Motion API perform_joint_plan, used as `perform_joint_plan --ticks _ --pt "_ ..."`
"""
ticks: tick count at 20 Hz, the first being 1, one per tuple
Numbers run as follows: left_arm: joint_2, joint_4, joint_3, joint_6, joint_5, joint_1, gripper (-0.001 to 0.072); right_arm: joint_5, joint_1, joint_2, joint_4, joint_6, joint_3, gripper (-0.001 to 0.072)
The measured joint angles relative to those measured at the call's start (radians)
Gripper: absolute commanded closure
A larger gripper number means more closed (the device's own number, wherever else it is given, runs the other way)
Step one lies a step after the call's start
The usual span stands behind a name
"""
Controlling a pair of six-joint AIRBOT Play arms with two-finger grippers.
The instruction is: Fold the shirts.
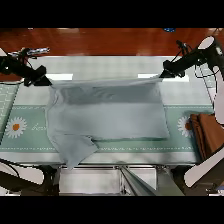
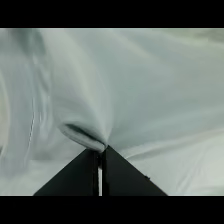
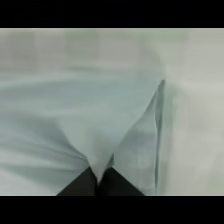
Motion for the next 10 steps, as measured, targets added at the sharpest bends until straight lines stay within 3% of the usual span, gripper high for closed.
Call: perform_joint_plan --ticks 8,9,10 --pt "0.044 0.025 -0.231 0.031 -0.04 0.003 0.0685 0.123 0.005 0.0 -0.084 0.022 -0.119 0.067" --pt "0.045 0.025 -0.239 0.032 -0.047 0.003 0.0613 0.121 0.006 0.0 -0.087 0.023 -0.13 0.0514" --pt "0.046 0.026 -0.245 0.032 -0.05 0.003 0.0405 0.113 0.007 0.0 -0.09 0.029 -0.139 0.0285"
